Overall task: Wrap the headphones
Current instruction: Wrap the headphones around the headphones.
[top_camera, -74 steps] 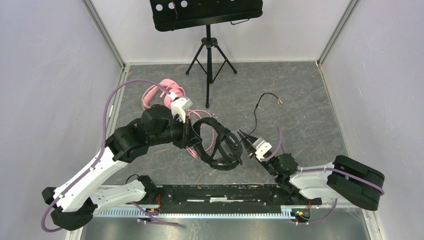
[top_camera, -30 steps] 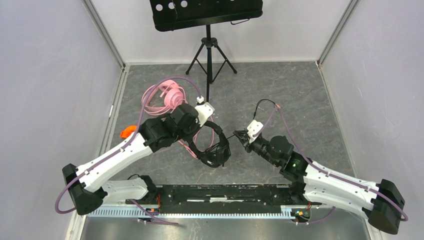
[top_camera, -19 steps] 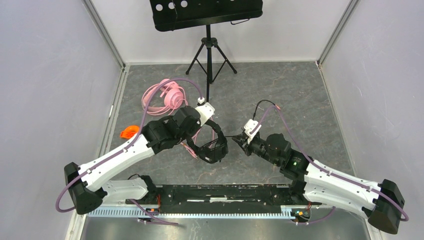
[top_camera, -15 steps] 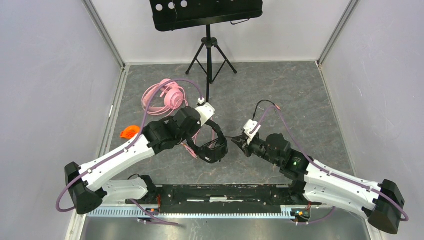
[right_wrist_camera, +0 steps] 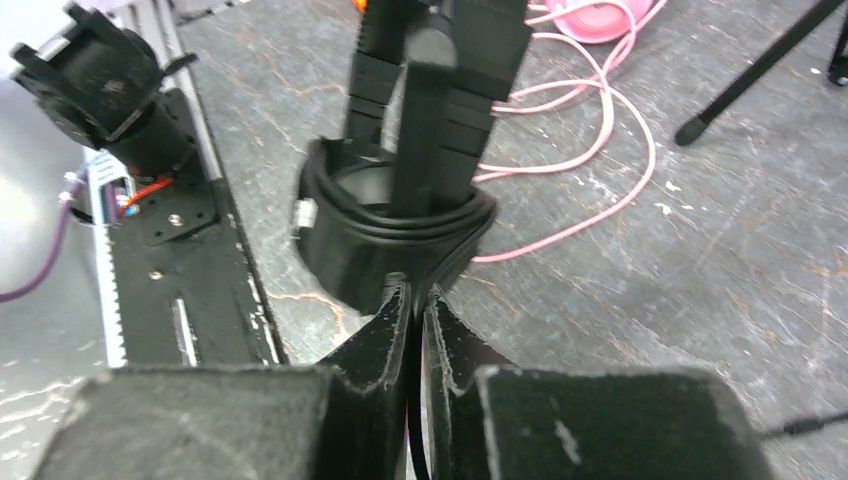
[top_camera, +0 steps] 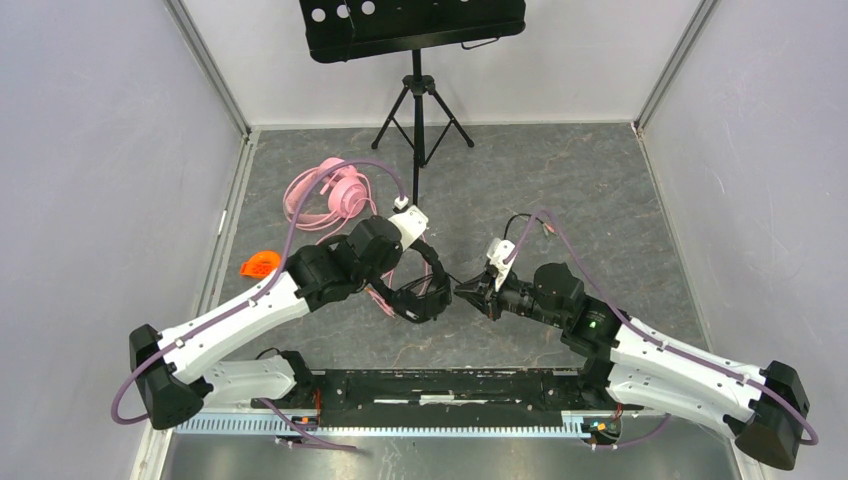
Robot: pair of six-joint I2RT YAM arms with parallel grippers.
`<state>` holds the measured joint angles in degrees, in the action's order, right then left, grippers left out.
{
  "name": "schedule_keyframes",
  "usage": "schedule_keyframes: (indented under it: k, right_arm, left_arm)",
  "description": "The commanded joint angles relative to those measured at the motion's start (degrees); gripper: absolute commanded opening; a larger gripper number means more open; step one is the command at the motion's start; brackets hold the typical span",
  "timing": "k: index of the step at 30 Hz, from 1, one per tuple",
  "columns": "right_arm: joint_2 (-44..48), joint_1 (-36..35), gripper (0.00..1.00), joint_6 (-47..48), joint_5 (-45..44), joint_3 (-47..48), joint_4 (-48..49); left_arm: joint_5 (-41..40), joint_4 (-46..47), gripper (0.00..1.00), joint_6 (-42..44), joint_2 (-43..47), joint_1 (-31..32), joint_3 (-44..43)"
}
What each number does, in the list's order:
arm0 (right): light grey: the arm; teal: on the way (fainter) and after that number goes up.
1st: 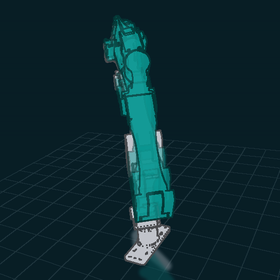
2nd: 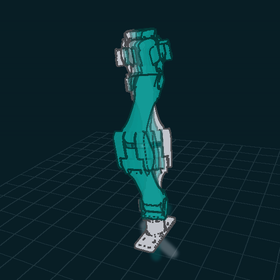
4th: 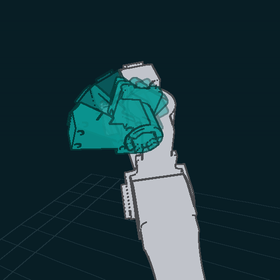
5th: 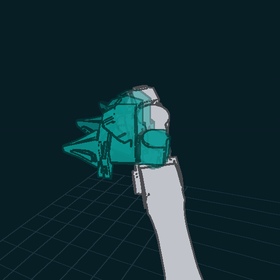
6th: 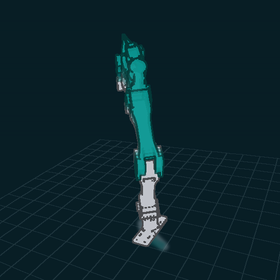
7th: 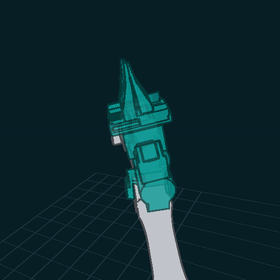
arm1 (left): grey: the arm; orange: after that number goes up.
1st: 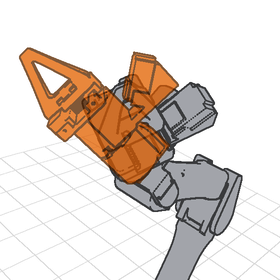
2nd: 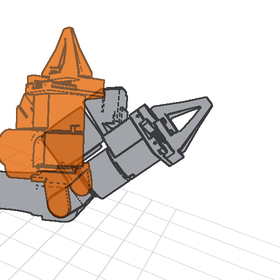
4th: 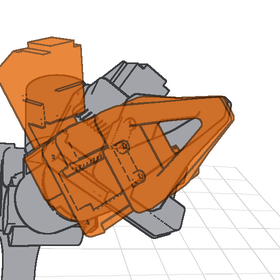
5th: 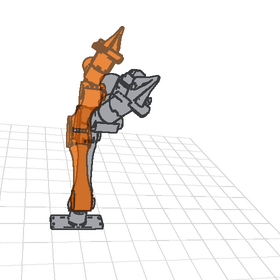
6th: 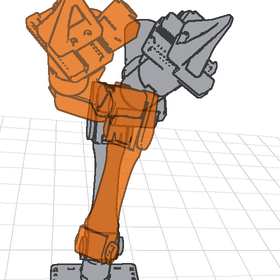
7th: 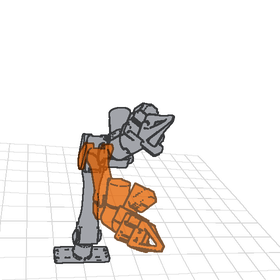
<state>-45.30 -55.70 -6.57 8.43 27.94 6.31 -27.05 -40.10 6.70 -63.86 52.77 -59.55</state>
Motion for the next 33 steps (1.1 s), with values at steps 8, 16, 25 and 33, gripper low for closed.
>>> schedule_keyframes:
  k: [8,16,25,33]
  right_arm:
    - [-1.2,0.0,0.08,-9.3,13.1,1.6,12.3]
    - [-4.4,0.0,0.11,-15.9,17.0,-0.3,23.2]
    - [-7.6,0.0,0.16,-21.0,19.1,-1.2,29.5]
    - [-7.9,0.0,0.2,-20.4,16.9,-1.6,29.6]
  left_arm:
    - [-6.8,1.6,0.02,2.1,2.5,-0.6,1.5]
    - [-8.1,0.6,0.02,-2.6,2.5,-0.6,-0.5]
    - [-11.0,-5.2,0.02,-14.3,2.3,-0.6,-5.3]
    - [-7.3,-7.0,0.02,-25.2,3.0,-0.6,-6.4]
